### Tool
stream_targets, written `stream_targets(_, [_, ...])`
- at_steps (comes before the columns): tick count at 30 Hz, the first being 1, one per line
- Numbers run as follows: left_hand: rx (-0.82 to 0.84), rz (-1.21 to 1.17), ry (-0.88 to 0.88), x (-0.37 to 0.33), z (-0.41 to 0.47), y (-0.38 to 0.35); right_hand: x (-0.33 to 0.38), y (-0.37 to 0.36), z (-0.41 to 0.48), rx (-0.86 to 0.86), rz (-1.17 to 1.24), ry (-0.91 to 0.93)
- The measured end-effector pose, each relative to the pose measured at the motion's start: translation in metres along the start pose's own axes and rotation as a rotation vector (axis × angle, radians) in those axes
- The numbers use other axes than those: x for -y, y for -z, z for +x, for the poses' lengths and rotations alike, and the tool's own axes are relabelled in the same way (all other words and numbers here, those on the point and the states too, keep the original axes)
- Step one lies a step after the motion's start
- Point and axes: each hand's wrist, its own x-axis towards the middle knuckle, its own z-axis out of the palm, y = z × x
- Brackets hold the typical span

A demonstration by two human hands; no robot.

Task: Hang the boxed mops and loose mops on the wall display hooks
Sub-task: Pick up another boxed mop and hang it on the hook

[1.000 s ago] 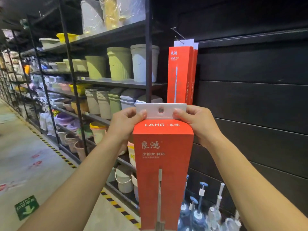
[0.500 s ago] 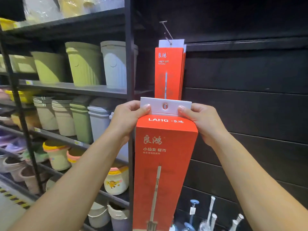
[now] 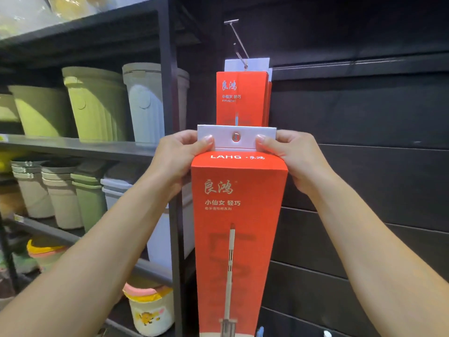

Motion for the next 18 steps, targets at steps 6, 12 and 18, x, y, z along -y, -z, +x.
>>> stream_targets(6, [-0.039, -0.006, -0.093, -0.001, 0.061, -0.008, -0.003, 0.002, 0.064, 0.014, -0.013, 0.073])
stream_targets(12, [-0.046, 0.015, -0.162, -0.016, 0.118, -0.013, 0.007, 0.002, 0.12, 0.004, 0.011, 0.094])
stream_targets(18, [-0.042, -0.044, -0.238, -0.038, 0.173, -0.009, 0.029, -0.005, 0.166, -0.03, 0.02, 0.161])
